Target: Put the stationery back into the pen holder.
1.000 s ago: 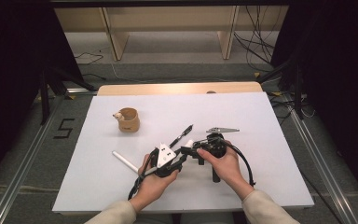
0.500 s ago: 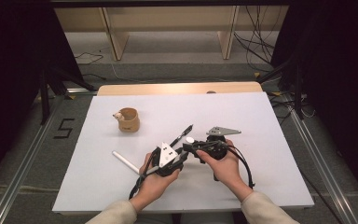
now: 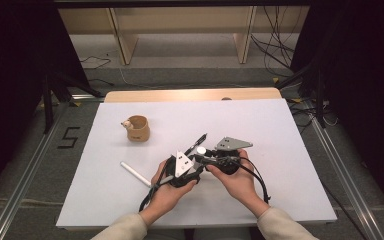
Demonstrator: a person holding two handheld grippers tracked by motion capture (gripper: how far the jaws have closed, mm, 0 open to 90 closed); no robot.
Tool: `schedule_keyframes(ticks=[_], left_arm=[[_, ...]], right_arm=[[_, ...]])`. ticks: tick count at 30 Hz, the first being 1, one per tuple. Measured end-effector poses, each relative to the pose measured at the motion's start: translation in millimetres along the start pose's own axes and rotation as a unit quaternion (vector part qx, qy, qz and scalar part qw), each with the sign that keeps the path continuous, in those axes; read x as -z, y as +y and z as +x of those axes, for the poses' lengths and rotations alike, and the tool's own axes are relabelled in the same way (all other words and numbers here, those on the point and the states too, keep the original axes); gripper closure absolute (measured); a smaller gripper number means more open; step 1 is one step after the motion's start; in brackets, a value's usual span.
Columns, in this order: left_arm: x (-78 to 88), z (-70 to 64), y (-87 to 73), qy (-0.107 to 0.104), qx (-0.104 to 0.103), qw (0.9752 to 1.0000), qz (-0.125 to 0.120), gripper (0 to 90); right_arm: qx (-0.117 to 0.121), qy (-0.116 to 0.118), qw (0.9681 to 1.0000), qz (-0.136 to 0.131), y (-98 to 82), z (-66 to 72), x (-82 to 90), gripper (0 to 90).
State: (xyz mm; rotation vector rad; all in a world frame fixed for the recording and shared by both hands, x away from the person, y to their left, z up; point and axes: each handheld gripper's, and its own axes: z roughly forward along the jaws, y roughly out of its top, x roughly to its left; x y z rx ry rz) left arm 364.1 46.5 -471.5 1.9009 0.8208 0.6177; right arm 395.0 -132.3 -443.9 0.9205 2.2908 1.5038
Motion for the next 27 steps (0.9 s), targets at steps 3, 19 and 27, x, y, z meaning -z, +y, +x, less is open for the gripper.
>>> schedule_keyframes(ticks=[3, 19, 27], left_arm=[[-2.1, 0.0, 0.6, 0.005, 0.003, 1.0000, -0.006, 63.7], [6.1, 28.1, 6.5, 0.033, 0.054, 0.9977, -0.024, 70.5], [17.5, 59.9, 10.7, 0.072, 0.083, 0.9932, -0.040, 70.6]], right_arm=[[-0.001, 0.000, 1.0000, -0.003, 0.2, 1.1, -0.2, 67.2], [-0.029, -0.020, 0.9971, -0.067, 6.9, -9.5, 19.6, 46.3], [-0.015, -0.051, 0.9981, -0.032, -5.1, -21.3, 25.5, 39.0]])
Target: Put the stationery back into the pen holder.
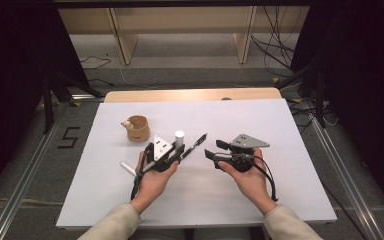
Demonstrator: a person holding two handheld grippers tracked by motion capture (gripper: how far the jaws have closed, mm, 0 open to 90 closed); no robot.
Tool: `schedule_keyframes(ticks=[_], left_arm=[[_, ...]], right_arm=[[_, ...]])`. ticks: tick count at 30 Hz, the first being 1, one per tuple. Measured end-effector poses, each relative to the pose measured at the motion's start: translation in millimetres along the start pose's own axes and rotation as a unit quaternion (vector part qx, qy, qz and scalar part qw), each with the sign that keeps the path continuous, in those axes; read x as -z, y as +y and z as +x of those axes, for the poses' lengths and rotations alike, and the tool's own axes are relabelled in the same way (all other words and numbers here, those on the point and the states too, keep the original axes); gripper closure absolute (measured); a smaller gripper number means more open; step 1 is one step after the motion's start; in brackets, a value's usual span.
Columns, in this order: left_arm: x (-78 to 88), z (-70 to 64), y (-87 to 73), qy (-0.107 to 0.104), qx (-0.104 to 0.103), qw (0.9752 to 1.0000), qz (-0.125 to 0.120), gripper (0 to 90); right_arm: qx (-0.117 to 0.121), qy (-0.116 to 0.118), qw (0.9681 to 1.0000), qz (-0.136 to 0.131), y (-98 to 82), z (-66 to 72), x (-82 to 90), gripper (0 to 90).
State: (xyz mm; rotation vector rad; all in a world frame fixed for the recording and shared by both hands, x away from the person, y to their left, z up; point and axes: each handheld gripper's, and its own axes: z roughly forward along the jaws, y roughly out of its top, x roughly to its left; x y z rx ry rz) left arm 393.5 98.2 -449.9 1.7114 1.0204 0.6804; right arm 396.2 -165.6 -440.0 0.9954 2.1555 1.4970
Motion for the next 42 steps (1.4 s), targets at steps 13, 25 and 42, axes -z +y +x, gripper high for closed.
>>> schedule_keyframes(ticks=[13, 25, 42], left_arm=[[2.4, 44.1, 15.1, 0.059, 0.016, 0.9979, -0.023, 70.6], [-7.5, 83.7, 35.2, 0.101, 0.013, 0.9941, -0.037, 70.5], [-37.1, 127.6, 27.0, 0.135, 0.023, 0.9906, 0.008, 70.4]], right_arm=[[0.017, -0.018, 0.9970, 0.073, -25.4, -8.3, -6.0, 36.4], [0.013, -0.016, 0.9970, 0.074, -28.1, -9.0, -2.7, 36.4], [0.014, -0.011, 0.9969, 0.076, -29.3, -8.1, -2.8, 36.4]])
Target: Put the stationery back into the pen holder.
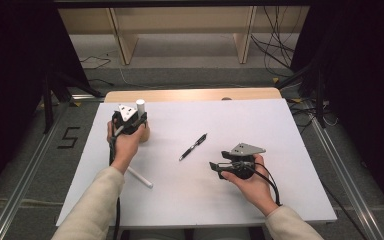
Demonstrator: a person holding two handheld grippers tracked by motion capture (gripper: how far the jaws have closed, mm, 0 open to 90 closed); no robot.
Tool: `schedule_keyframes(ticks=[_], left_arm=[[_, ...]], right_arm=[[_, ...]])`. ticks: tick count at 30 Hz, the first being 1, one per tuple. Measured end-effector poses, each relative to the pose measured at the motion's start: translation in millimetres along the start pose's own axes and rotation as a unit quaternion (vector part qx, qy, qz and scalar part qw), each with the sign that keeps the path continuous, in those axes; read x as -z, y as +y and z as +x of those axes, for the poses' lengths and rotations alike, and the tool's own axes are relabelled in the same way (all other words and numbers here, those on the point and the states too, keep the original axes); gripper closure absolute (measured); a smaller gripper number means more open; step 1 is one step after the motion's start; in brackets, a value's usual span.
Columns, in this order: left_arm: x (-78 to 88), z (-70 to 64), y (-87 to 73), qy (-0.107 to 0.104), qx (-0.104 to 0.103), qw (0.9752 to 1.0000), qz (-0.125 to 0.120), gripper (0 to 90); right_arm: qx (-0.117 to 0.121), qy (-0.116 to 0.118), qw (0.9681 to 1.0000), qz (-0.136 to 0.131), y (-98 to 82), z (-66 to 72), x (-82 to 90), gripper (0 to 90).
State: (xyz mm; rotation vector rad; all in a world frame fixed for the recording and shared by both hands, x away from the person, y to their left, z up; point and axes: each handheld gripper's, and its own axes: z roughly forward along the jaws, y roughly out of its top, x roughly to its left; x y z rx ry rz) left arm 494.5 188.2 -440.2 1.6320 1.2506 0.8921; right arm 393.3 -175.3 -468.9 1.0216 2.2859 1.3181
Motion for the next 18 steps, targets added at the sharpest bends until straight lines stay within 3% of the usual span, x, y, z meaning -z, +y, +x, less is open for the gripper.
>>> schedule_keyframes(ticks=[8, 18], left_arm=[[-5.9, 3.0, -5.5, 0.004, 0.007, 0.9999, 0.015, 70.2], [-10.6, 1.4, -11.0, 0.011, -0.010, 0.9995, 0.028, 69.6]], right_arm=[[0.000, 0.001, 1.0000, 0.002, -0.4, 0.0, -0.3, 36.4], [-0.001, 0.002, 1.0000, 0.002, -0.6, 0.0, -0.9, 36.4]])
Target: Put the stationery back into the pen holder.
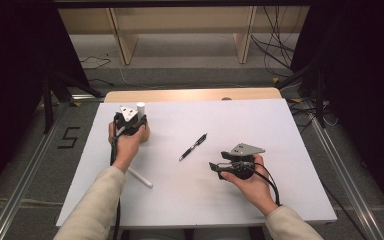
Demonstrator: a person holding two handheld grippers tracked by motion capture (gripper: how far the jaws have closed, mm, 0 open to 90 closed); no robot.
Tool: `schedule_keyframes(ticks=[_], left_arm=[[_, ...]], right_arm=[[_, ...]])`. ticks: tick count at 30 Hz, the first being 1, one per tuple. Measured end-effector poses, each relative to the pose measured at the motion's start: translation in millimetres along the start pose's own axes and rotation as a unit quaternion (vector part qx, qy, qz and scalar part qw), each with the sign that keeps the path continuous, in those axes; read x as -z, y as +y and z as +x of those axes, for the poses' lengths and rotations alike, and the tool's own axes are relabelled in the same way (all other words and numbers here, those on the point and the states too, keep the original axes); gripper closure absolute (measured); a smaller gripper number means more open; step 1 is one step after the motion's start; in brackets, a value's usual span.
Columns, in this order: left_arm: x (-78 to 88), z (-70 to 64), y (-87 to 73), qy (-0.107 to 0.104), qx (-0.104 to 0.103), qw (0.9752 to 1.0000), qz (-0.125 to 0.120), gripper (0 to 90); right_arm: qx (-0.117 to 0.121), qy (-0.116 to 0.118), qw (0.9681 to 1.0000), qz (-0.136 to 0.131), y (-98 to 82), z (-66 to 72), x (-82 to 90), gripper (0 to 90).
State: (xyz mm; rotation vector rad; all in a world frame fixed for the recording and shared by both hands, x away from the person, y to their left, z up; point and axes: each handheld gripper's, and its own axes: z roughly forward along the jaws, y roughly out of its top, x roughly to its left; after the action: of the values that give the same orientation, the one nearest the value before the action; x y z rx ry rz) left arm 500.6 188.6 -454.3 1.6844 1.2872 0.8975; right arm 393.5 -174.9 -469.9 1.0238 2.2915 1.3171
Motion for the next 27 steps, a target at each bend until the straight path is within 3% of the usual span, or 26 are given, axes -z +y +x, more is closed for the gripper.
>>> schedule_keyframes(ticks=[14, 27], left_arm=[[-1.9, 0.2, -6.1, 0.000, 0.005, 1.0000, 0.006, 70.1], [2.9, -3.1, -5.4, 0.018, -0.023, 0.9996, 0.005, 64.9]], right_arm=[[0.000, 0.000, 1.0000, 0.001, -0.3, 0.1, -0.7, 36.4], [0.002, 0.001, 1.0000, 0.001, -0.5, 0.3, -1.0, 36.4]])
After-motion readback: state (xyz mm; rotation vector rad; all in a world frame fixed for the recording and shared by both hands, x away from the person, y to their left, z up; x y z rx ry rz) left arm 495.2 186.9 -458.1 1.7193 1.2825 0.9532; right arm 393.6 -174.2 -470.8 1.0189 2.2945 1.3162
